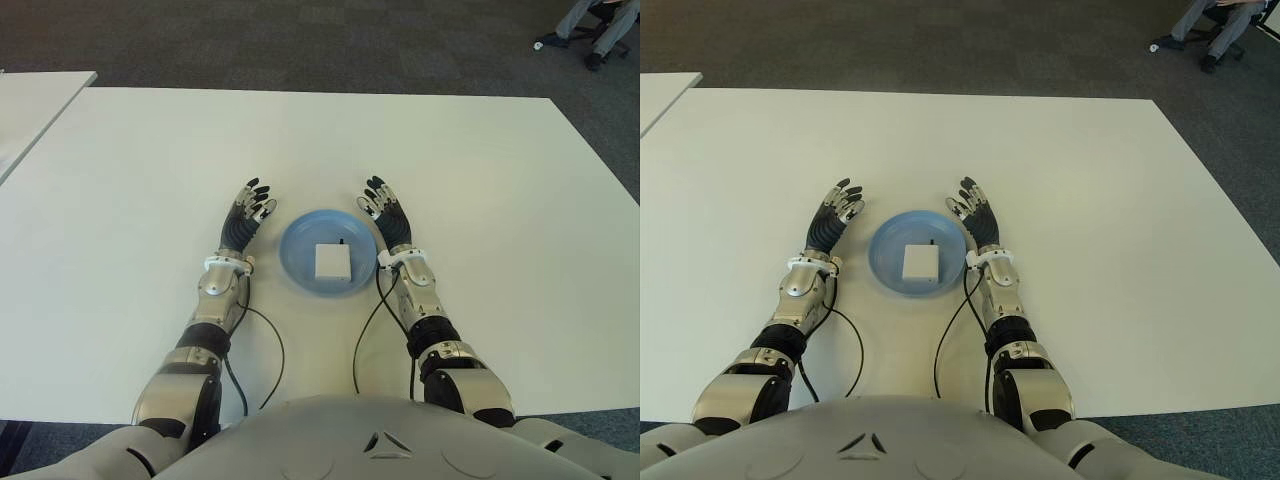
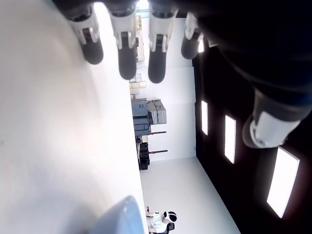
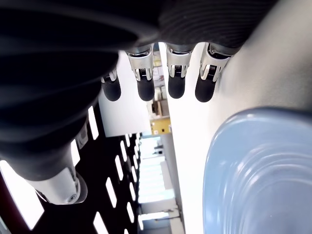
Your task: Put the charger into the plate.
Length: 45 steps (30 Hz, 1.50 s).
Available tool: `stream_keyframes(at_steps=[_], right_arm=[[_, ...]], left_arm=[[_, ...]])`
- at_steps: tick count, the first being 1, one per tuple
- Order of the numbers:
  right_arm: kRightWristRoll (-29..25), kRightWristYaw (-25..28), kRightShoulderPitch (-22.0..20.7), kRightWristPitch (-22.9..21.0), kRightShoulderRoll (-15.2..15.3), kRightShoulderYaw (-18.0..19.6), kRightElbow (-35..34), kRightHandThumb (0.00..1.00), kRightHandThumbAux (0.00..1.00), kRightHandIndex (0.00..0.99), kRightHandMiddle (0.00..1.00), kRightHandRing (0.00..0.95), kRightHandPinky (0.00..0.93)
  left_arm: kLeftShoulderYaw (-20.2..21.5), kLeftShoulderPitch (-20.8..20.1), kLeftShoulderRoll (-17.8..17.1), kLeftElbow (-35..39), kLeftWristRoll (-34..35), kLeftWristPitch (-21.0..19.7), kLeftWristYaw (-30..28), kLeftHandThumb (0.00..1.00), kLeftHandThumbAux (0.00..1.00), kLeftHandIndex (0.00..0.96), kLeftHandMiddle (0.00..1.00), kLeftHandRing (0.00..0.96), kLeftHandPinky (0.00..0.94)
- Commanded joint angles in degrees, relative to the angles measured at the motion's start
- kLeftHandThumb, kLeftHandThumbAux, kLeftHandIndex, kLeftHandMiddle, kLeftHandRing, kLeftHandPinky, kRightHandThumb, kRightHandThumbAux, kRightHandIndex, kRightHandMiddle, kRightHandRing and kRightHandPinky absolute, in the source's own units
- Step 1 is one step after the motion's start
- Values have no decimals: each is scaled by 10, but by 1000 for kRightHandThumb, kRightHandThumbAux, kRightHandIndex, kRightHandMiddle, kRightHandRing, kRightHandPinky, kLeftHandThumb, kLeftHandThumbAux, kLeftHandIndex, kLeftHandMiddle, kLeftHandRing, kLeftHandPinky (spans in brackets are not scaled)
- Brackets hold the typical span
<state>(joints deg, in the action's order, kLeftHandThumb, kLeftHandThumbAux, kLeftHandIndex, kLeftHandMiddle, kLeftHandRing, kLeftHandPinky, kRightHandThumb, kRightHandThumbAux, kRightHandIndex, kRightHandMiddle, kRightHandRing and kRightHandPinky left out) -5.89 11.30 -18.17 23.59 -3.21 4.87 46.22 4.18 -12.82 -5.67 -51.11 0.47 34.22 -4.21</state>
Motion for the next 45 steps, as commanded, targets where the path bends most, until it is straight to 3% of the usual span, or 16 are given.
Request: stream_keyframes(at_steps=[1,15,28,35,45], right_arm=[[-17,16,8,-27,3,10,21,0,686,45,82,36,32],[-20,55,5,-22,38,22,30,0,708,58,95,46,23],[-17,58,8,-8,45,24,40,0,693,48,87,41,26],[-7,39,11,13,39,22,56,0,660,53,93,45,21],[15,-17,8,22,33,15,71,0,637,22,49,7,0]], left_arm=[[2,25,-2,-39,-2,-17,-3,0,500,89,194,170,138],[6,24,-3,-45,8,-15,-11,0,503,82,194,164,115],[8,26,-5,-41,8,-22,-8,0,517,71,179,154,121],[15,26,-5,-37,4,-32,10,0,516,55,126,97,52],[20,26,-1,-30,2,-46,32,0,537,32,84,66,52]])
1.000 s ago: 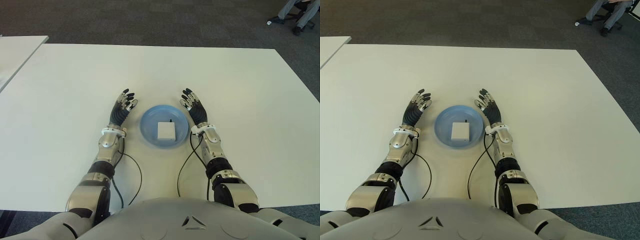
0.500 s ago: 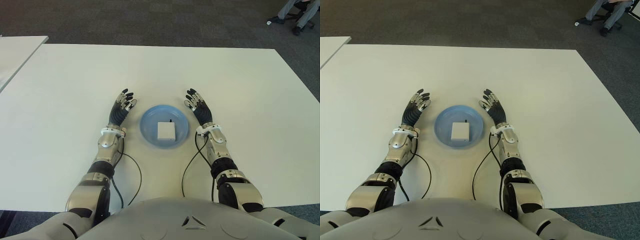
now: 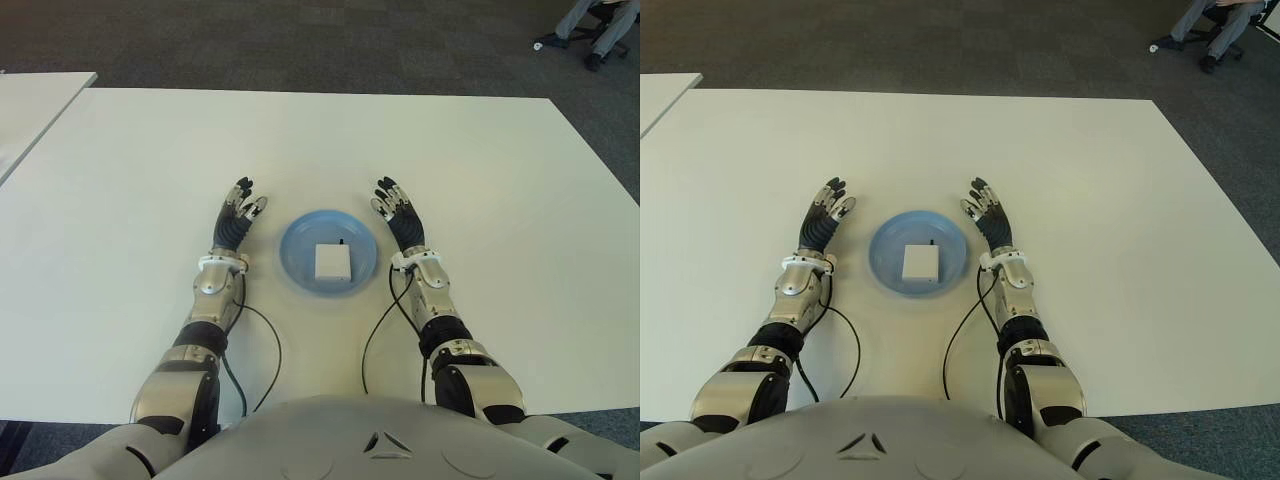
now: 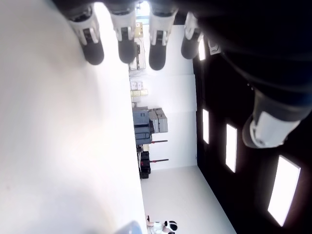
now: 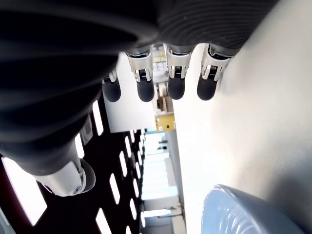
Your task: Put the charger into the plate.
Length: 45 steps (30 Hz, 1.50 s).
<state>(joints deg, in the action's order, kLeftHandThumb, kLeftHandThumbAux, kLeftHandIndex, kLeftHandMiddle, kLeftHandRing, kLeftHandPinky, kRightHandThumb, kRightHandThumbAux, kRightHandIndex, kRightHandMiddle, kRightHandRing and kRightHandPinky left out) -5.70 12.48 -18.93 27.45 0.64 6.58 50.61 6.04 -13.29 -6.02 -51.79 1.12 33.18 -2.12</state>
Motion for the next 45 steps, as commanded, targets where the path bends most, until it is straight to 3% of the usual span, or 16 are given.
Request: stream_keyframes(at_steps=[1,18,45], right_arm=[[17,-41,14,-17,-6,-3,28,0,637,19,45,5,0],[43,-134,3,-11,-16,-10,49,30,645,0,0,0,0],[52,-157,-4,-2,-19,-14,65,63,589,0,0,0,0]], left_arm=[[0,31,2,-23,-6,-35,11,0,538,31,82,64,52],[-1,28,0,-23,-8,-41,15,0,548,25,73,61,57],[-3,29,3,-24,-8,-34,12,0,545,29,97,83,73]])
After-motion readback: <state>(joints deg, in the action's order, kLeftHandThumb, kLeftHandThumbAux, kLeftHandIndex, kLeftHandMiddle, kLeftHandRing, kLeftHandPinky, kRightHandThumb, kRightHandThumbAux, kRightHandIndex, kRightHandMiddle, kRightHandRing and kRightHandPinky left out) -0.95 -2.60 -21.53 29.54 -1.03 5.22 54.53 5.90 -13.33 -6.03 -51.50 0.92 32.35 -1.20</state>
